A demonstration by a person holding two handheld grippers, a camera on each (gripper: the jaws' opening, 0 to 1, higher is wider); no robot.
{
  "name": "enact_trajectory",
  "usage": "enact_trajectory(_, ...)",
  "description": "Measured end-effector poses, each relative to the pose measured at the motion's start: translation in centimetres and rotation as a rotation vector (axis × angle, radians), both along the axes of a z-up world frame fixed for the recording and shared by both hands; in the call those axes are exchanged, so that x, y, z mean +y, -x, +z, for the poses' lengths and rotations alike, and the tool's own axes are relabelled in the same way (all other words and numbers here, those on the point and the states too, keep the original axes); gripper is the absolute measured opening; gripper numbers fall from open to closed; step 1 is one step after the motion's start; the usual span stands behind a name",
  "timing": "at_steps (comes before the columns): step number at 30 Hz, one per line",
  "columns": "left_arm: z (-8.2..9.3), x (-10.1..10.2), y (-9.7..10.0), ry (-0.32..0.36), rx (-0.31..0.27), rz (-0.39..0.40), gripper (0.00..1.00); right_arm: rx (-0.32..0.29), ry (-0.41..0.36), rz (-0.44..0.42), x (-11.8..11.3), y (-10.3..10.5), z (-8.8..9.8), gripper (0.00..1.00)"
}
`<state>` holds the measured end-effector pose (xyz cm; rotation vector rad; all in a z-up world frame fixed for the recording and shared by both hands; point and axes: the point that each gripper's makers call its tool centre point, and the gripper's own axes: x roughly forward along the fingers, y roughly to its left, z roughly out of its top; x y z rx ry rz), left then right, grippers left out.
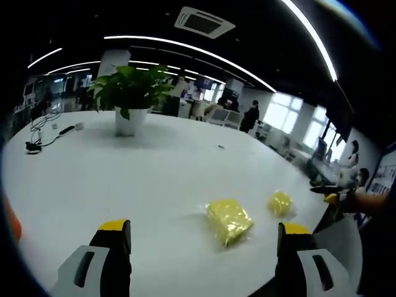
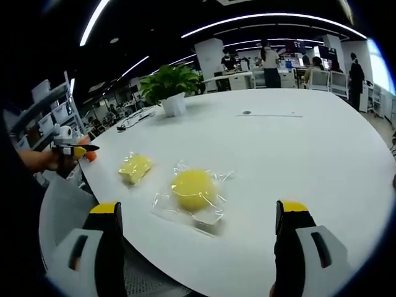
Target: Compare the silicone blocks by pressing each to a similar depth, holding the contact briefly, and releasing to observe deformation and rebound differences across the visible hardness samples.
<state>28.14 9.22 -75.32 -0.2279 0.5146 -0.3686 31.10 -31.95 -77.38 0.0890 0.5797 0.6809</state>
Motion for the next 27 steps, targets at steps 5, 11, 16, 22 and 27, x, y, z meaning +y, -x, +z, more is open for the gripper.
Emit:
enact_trajectory(5, 0.0, 0.7, -0.2, 0.013, 0.008, 0.01, 1.0, -0.013, 0.009, 0.003, -0.2, -0.2, 0.5, 0.97)
enact_trajectory(11, -0.3, 0.7, -0.7, 0.004, 0.022, -0.012, 1.0, -0.038, 0.012, -0.016, -0.8, -0.6, 1.3, 0.97)
enact_trajectory(16, 0.2, -0.3, -0.7, 0.006, 0.015, -0.04, 1.0, -0.065, 0.044, 0.01, -1.0, -0.7, 1.1, 0.97)
enact_trajectory(22, 0.3, -0.6, -1.3, 0.014, 0.029, -0.054, 1.0, -0.069, 0.012, -0.023, -1.4, -0.4, 1.7, 0.97)
enact_trajectory(27, -0.1, -1.4, -2.2, 0.037, 0.073, -0.056, 1.0, -0.057, 0.02, 0.0, -1.3, 0.1, 1.2, 0.97)
